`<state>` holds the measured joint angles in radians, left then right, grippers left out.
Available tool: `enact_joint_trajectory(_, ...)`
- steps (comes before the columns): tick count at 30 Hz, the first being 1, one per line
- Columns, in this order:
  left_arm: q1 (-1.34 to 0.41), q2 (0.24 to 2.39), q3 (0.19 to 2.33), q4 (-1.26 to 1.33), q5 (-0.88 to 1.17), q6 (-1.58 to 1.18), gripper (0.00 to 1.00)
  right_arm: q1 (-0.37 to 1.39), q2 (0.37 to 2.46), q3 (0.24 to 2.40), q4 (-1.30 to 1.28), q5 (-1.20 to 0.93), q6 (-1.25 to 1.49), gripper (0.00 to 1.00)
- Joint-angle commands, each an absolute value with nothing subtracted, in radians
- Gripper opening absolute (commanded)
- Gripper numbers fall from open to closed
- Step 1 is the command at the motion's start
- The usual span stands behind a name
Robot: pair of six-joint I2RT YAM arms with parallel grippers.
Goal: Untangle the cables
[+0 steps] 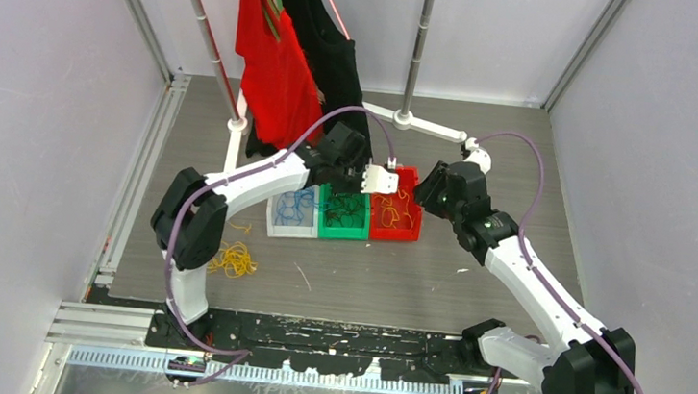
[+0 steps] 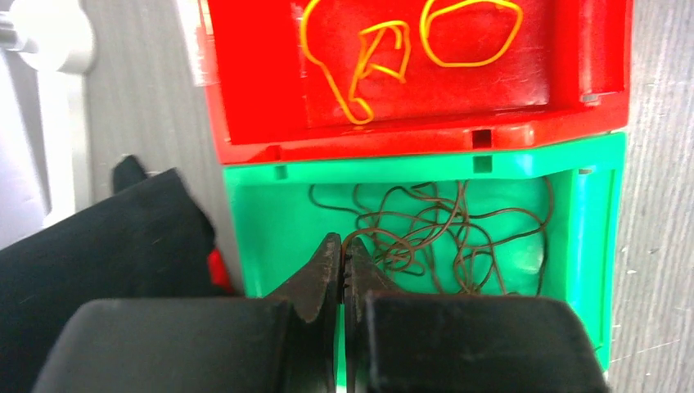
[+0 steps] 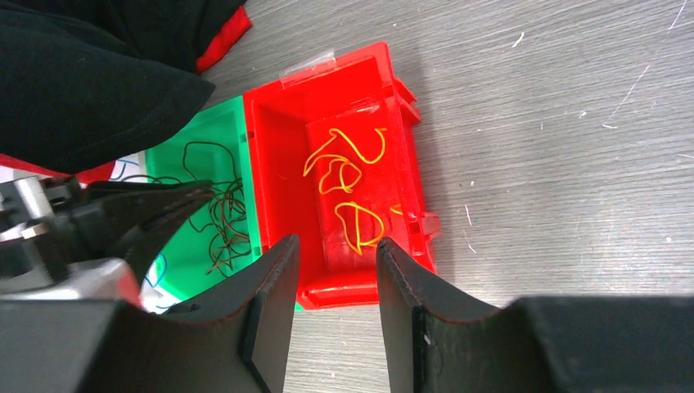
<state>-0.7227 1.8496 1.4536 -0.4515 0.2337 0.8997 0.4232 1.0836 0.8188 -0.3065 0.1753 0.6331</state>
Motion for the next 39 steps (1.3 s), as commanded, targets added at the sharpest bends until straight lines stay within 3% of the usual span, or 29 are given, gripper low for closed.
enact_joint_trajectory(1, -0.728, 1.905, 1.552, -0.565, 0.291, 0.825, 0.00, 0.411, 1.049, 0.828, -0.271, 0.168, 0.627, 0.45)
enact_joint_trajectory(3, -0.729, 1.935, 1.590, -0.641, 0.302, 0.809, 0.02, 0.407, 1.049, 0.833, -0.275, 0.164, 0.627, 0.45)
enact_joint_trajectory(6, -0.727, 1.957, 1.624, -0.732, 0.297, 0.791, 0.27, 0.398, 1.052, 0.845, -0.278, 0.153, 0.628, 0.45)
enact_joint_trajectory(8, -0.724, 1.951, 1.642, -0.781, 0.297, 0.793, 0.52, 0.398, 1.052, 0.852, -0.279, 0.149, 0.628, 0.45)
enact_joint_trajectory(12, -0.705, 1.918, 1.697, -0.870, 0.347, 0.784, 0.75, 0.397, 1.067, 0.864, -0.280, 0.139, 0.629, 0.45)
enact_joint_trajectory(15, -0.690, 1.896, 1.767, -1.006, 0.403, 0.799, 0.86, 0.396, 1.081, 0.873, -0.282, 0.125, 0.638, 0.44)
enact_joint_trajectory(20, -0.640, 1.897, 1.860, -1.195, 0.494, 0.804, 0.87, 0.397, 1.088, 0.891, -0.284, 0.099, 0.650, 0.42)
enact_joint_trajectory(26, -0.544, 1.816, 1.821, -1.200, 0.552, 0.779, 0.91, 0.398, 1.106, 0.885, -0.243, 0.009, 0.660, 0.42)
enact_joint_trajectory(33, -0.453, 1.683, 1.568, -1.075, 0.562, 0.762, 0.88, 0.567, 1.243, 0.960, -0.140, 0.000, 0.618, 0.52)
enact_joint_trajectory(39, -0.448, 1.687, 1.488, -0.986, 0.593, 0.752, 0.77, 0.684, 1.427, 1.065, -0.062, -0.023, 0.611, 0.56)
